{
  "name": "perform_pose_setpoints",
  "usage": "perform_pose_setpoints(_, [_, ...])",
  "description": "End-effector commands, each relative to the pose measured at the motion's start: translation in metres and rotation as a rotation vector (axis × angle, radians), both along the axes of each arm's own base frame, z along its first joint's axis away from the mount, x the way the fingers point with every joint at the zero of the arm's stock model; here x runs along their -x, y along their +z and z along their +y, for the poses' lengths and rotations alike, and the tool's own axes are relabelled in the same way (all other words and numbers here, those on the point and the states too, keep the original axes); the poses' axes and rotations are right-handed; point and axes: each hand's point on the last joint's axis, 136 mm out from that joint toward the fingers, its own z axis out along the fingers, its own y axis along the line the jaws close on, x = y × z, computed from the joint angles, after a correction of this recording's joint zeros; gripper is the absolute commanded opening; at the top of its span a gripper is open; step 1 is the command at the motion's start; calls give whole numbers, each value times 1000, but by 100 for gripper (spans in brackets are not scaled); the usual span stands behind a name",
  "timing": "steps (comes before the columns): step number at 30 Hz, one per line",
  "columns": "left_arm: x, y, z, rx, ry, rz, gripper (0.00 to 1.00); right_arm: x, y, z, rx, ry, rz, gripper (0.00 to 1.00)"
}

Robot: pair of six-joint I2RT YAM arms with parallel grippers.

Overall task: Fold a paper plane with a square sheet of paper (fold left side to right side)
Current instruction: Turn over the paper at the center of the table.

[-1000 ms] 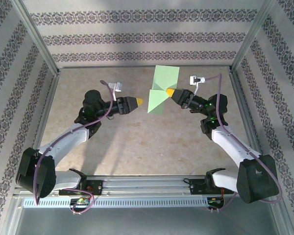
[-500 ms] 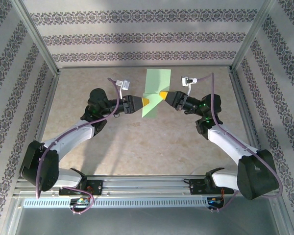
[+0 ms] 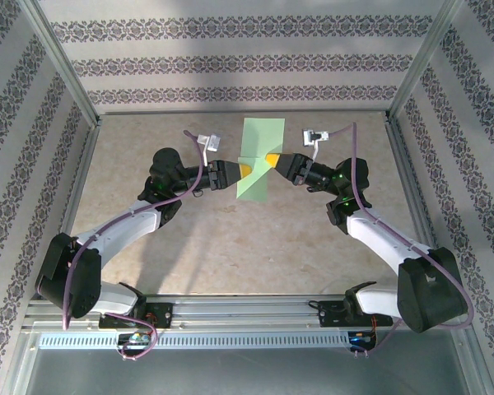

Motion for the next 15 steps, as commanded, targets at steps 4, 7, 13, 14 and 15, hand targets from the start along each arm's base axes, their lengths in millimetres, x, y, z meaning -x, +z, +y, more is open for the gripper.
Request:
perform_pose_setpoints(4, [8,20,0,7,-12,-82,19,3,6,-1,-16,-12,-47,13])
perform_pose_setpoints(7, [9,18,1,-13,-1,-79,15,3,1,-6,-4,-29,-40,22])
perform_pose_setpoints(13, [12,10,7,-97,36,-75,9,2,-18,-23,68,-103,-14,37])
perform_pose_setpoints(14, [12,7,8,-122,46,-71,9,2,-21,-26,85,-122,-8,38])
perform_pose_setpoints(15, [12,3,10,-155,56,-70,8,3,-25,-30,105,-140,-5,40])
